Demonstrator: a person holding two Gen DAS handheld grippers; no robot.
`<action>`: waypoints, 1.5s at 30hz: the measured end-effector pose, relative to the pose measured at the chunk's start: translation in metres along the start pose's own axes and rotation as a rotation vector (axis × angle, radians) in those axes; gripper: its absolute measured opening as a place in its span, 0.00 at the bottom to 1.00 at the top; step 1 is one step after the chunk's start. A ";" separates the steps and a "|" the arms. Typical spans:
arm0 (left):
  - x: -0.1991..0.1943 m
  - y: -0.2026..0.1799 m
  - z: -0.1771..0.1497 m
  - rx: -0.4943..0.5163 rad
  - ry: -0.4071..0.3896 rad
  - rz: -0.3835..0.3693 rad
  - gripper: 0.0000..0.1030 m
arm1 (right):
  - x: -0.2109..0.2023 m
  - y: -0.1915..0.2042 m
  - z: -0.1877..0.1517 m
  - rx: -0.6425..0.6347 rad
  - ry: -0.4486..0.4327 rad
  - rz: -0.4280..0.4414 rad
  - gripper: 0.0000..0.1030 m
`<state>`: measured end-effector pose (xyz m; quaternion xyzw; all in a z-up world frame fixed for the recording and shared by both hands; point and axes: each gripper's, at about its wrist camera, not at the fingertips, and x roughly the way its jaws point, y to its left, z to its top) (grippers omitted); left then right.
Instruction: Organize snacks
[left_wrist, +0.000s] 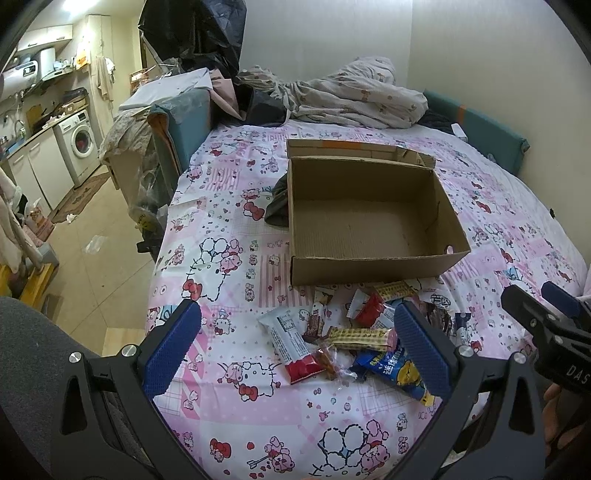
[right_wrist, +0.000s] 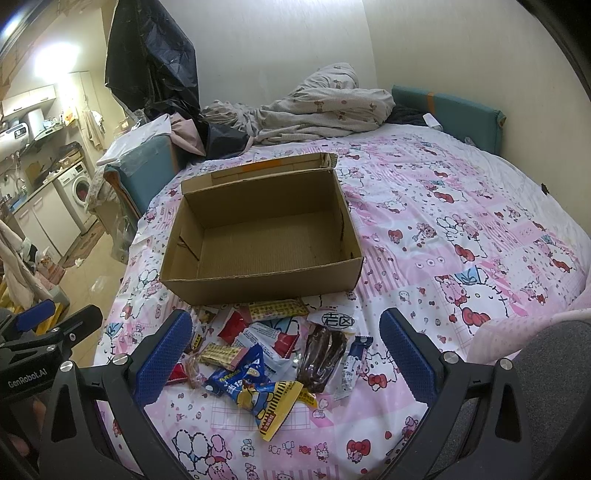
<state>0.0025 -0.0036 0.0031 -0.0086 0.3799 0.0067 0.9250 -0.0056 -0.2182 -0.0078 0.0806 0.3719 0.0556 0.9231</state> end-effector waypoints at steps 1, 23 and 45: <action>0.000 0.000 0.000 0.002 0.001 0.001 1.00 | 0.000 0.000 0.000 0.000 0.000 0.000 1.00; 0.000 0.000 -0.001 0.002 -0.001 -0.001 1.00 | -0.001 0.001 0.000 -0.001 -0.001 -0.001 1.00; 0.003 0.001 0.003 0.002 0.000 0.003 1.00 | -0.001 0.006 0.000 0.006 0.013 0.013 1.00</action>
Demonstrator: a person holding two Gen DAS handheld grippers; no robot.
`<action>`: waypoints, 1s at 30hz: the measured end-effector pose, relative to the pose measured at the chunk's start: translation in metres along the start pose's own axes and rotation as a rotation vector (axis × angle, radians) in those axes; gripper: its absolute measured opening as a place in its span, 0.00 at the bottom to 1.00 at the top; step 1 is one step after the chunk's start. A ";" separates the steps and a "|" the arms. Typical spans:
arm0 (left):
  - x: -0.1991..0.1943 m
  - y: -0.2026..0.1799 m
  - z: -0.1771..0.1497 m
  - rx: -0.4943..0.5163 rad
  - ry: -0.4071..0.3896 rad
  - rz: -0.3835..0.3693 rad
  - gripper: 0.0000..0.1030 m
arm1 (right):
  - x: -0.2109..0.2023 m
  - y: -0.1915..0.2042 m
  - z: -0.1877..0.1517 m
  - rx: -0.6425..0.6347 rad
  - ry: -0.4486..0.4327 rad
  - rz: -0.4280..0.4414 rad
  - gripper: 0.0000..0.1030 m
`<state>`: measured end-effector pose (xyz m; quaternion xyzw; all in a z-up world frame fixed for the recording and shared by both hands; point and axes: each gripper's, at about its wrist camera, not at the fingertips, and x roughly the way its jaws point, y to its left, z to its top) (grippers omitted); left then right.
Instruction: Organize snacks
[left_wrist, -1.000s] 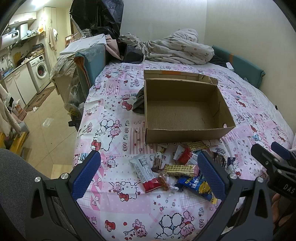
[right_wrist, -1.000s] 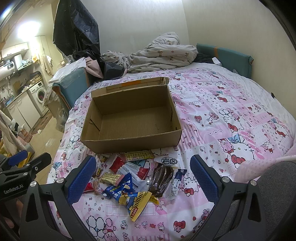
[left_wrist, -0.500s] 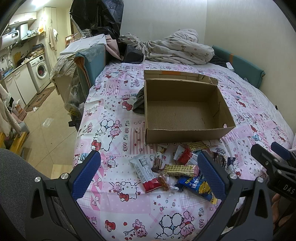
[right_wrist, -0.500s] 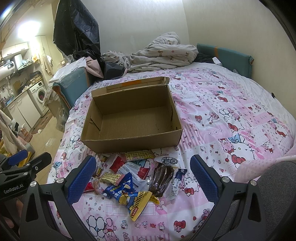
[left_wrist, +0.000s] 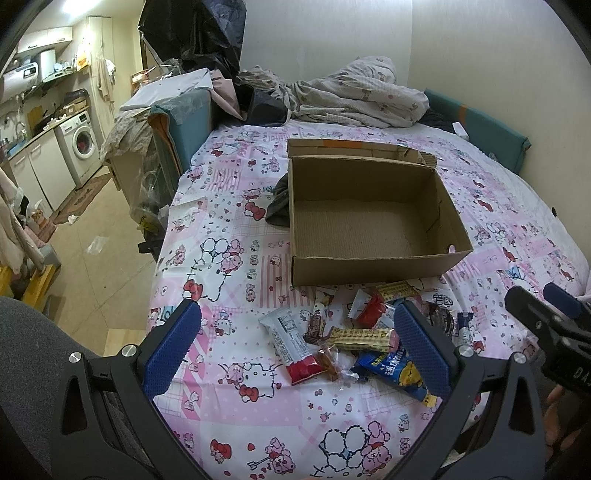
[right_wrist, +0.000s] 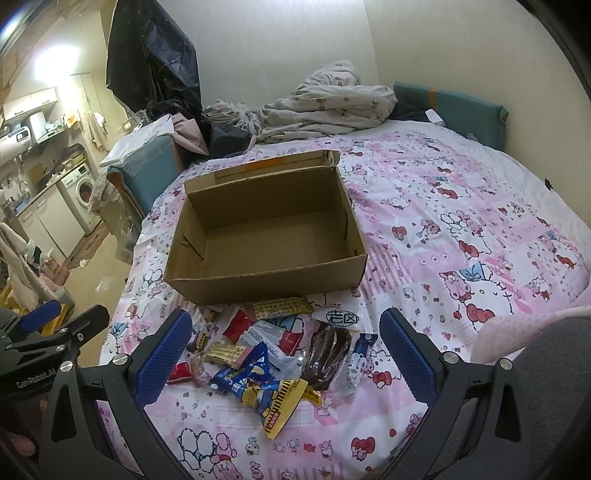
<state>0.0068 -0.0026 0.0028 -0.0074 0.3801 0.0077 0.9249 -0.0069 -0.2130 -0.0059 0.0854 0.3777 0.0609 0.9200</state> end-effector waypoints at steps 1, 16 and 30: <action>0.000 -0.001 -0.001 -0.004 0.000 -0.004 1.00 | 0.001 0.000 -0.001 -0.004 0.007 -0.006 1.00; 0.031 0.018 0.012 -0.066 0.147 0.035 1.00 | 0.020 -0.028 0.029 0.082 0.128 0.026 1.00; 0.144 0.058 -0.019 -0.320 0.593 0.051 0.72 | 0.088 -0.077 0.036 0.221 0.385 0.053 0.97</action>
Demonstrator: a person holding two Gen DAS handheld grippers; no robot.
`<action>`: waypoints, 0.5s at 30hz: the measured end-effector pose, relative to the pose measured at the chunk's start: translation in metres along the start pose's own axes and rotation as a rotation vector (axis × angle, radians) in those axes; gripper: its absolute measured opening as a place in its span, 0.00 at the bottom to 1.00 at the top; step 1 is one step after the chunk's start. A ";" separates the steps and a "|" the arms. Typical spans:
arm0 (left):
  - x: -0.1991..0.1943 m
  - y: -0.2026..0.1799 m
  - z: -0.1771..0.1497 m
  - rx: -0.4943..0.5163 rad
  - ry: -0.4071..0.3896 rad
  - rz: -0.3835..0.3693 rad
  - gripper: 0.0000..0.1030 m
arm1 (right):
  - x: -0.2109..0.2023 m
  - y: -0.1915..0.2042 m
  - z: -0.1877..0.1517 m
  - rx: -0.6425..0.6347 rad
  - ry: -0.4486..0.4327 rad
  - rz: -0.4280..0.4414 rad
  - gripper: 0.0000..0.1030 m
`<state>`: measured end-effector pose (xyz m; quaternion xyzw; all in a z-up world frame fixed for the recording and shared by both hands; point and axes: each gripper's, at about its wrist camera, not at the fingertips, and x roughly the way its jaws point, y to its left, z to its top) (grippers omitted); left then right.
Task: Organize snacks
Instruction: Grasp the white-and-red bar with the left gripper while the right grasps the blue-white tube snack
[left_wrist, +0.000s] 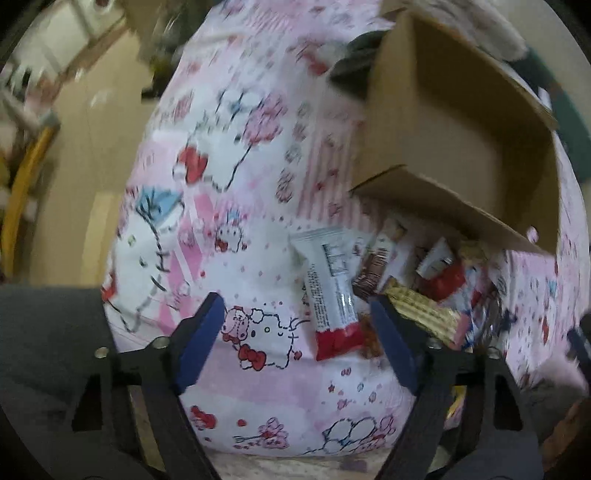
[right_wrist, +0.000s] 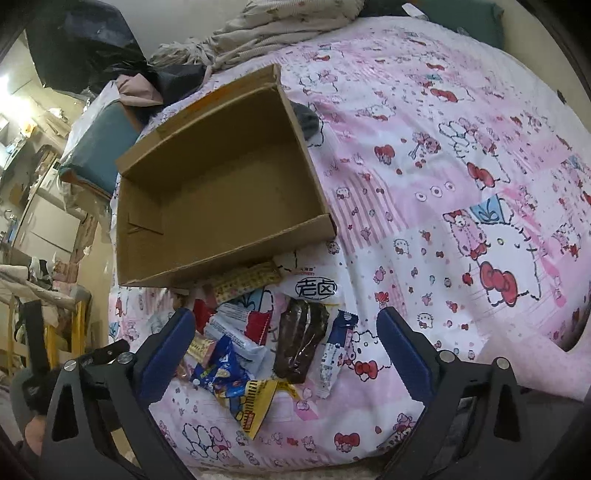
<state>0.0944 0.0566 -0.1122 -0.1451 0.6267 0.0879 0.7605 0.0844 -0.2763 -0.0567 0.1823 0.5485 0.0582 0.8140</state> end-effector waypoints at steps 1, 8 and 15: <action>0.007 0.001 0.001 -0.019 0.016 0.001 0.71 | 0.003 -0.001 0.000 0.004 0.005 0.002 0.97; 0.048 -0.009 -0.002 -0.054 0.097 -0.016 0.60 | 0.016 -0.014 0.001 0.072 0.017 0.010 0.96; 0.067 -0.016 -0.007 -0.041 0.129 -0.001 0.59 | 0.018 -0.025 0.006 0.126 0.015 0.005 0.96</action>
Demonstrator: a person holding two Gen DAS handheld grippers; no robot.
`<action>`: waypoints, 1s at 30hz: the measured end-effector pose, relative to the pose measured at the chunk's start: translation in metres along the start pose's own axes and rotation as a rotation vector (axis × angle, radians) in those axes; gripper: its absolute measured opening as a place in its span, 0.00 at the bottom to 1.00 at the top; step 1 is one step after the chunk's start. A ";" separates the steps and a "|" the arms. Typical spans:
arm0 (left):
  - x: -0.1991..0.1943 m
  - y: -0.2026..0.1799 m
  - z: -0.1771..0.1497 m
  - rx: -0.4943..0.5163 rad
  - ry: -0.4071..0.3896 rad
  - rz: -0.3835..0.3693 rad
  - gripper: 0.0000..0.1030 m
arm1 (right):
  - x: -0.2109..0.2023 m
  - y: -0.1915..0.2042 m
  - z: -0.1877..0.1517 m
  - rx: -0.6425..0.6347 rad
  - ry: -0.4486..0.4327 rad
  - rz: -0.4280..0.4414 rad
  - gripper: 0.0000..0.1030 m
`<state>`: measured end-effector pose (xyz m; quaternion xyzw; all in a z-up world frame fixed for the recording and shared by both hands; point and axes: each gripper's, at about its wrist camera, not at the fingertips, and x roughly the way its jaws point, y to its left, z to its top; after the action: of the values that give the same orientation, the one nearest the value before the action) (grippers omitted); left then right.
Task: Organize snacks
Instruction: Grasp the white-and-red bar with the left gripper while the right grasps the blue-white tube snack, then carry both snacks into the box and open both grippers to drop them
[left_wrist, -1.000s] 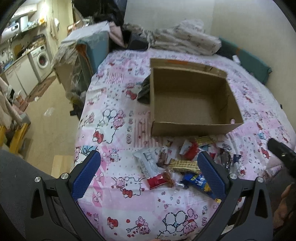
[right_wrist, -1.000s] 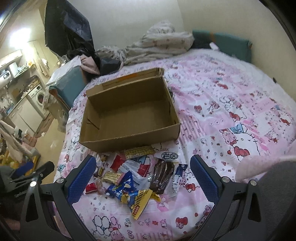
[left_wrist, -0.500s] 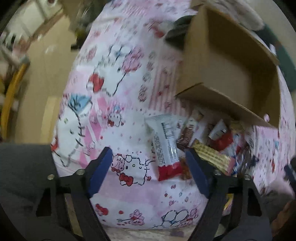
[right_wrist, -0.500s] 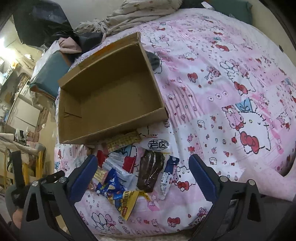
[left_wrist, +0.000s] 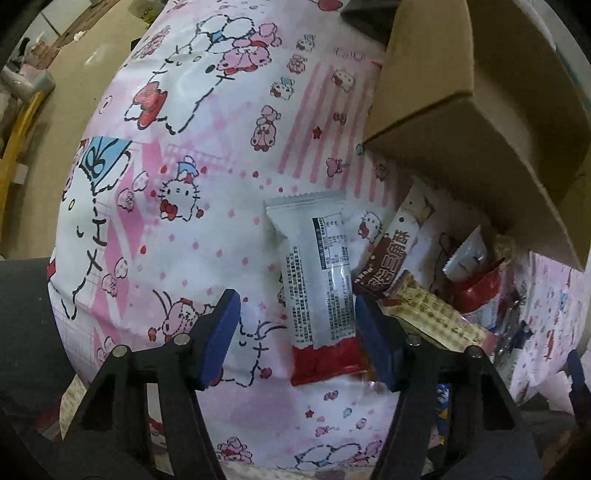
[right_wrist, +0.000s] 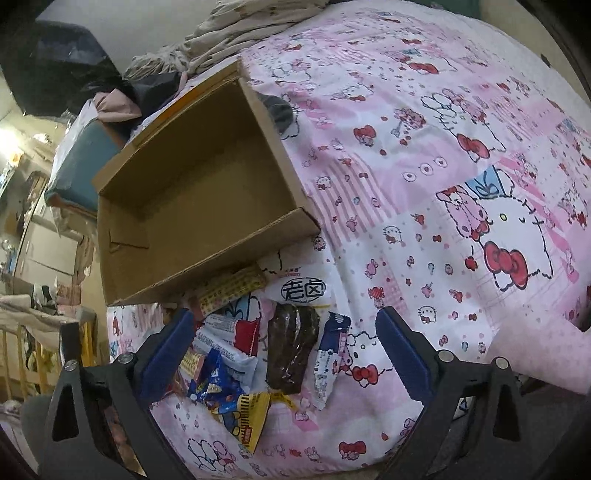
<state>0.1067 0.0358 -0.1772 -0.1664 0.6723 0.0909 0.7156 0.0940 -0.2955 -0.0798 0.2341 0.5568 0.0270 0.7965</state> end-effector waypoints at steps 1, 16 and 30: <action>0.002 -0.001 0.000 0.007 0.002 0.007 0.56 | 0.002 -0.003 0.001 0.012 0.006 -0.002 0.96; -0.017 0.006 0.009 0.040 -0.065 0.016 0.27 | 0.082 -0.014 -0.023 0.069 0.343 -0.155 0.40; -0.121 -0.010 -0.004 0.100 -0.292 -0.096 0.27 | -0.004 0.013 -0.007 0.045 0.049 0.124 0.20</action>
<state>0.0971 0.0369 -0.0566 -0.1475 0.5563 0.0462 0.8165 0.0892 -0.2830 -0.0731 0.2853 0.5610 0.0695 0.7740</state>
